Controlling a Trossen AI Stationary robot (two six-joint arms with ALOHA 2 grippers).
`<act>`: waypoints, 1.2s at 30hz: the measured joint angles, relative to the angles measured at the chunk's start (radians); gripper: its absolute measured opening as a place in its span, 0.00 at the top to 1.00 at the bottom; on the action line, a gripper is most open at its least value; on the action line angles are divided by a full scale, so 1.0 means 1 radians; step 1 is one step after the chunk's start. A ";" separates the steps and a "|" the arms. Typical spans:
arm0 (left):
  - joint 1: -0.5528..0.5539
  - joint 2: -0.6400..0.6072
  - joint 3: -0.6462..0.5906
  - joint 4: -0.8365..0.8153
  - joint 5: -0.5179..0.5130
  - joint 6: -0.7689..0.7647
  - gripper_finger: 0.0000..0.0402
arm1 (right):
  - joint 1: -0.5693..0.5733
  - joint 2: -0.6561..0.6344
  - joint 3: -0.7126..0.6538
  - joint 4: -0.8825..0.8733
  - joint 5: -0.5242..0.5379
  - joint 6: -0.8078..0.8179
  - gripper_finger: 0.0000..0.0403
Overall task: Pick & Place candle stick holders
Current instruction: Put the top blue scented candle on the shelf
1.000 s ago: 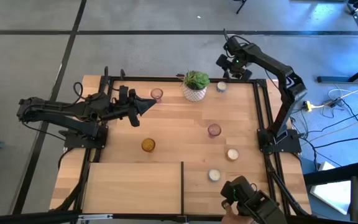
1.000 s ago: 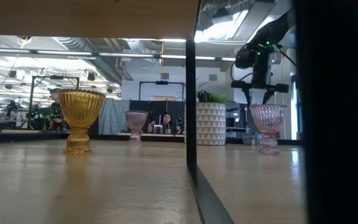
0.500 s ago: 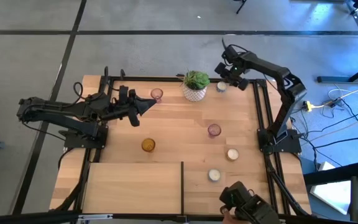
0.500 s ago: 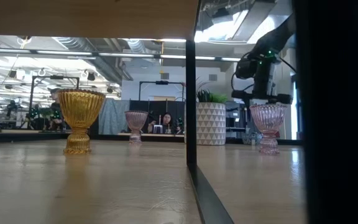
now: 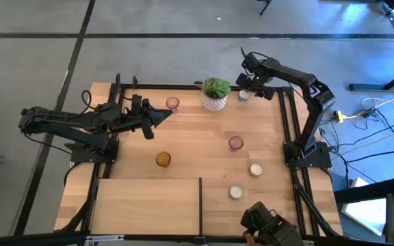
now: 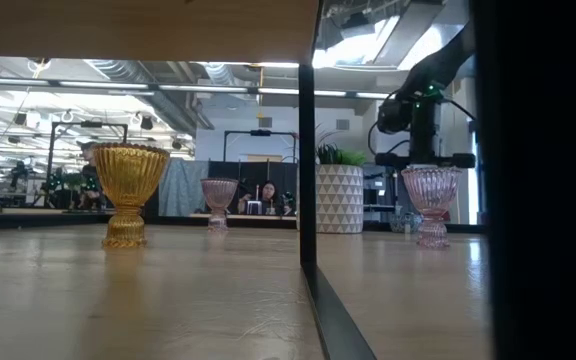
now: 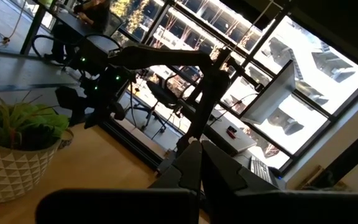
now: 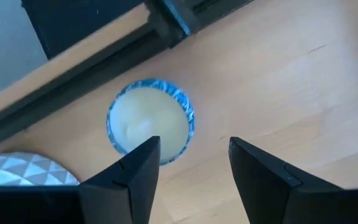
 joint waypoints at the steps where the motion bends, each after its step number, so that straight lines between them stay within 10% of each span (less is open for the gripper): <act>1: 0.000 0.000 0.000 0.000 0.000 0.000 0.99 | 0.002 0.005 0.000 0.001 -0.009 0.000 0.52; 36: 0.000 0.000 0.000 0.000 0.023 -0.017 0.99 | 0.003 0.051 0.000 0.025 0.055 -0.101 0.52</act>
